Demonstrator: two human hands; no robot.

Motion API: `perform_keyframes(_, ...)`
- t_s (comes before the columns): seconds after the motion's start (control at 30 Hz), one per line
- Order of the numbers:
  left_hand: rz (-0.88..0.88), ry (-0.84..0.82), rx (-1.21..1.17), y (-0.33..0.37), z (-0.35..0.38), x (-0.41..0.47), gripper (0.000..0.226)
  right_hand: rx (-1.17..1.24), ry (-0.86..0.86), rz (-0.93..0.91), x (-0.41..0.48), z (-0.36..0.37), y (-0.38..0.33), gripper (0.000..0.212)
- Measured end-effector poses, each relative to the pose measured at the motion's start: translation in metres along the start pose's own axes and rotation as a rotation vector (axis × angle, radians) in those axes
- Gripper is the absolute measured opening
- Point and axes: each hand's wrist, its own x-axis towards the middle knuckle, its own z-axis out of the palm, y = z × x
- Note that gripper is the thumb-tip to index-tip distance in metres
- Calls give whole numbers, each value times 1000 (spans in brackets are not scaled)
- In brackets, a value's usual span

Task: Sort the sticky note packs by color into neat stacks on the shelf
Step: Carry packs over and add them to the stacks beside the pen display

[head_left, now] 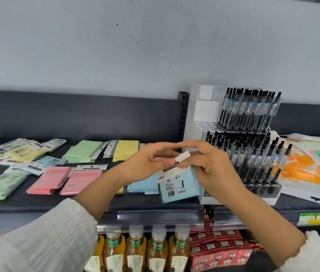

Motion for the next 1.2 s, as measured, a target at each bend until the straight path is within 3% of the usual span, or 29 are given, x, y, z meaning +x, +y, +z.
perform_keyframes(0.2,1,15,84,5,2,2,20,19,57,12,3,-1,6,29)
perform_keyframes(0.27,38,120,103,6,1,3,21,25,106,27,4,-3,2,34)
perform_keyframes(0.33,77,288,74,3,0,5,21,143,96,156,9,-11,-7,42)
perform_keyframes(0.4,138,388,70,-1,0,7,21,193,-34,287,12,-13,-13,50)
perform_keyframes(0.5,192,332,270,-12,5,10,36,-206,-174,156,8,0,-14,50)
perform_keyframes(0.57,145,252,446,-24,6,12,42,-377,-330,85,1,13,-18,59)
perform_keyframes(0.67,-2,186,617,-41,1,11,28,-425,-644,139,-11,37,-26,52)
perform_keyframes(0.73,-66,190,651,-46,-5,6,27,-415,-711,187,-14,46,-25,48)
perform_keyframes(0.93,-107,248,652,-42,-28,-16,26,-375,-692,258,-12,50,-15,12)
perform_keyframes(1.07,-170,302,639,-42,-44,-39,25,-141,-507,328,6,48,-27,27)
perform_keyframes(1.2,-249,414,628,-44,-74,-77,22,72,-430,345,31,66,-48,37)
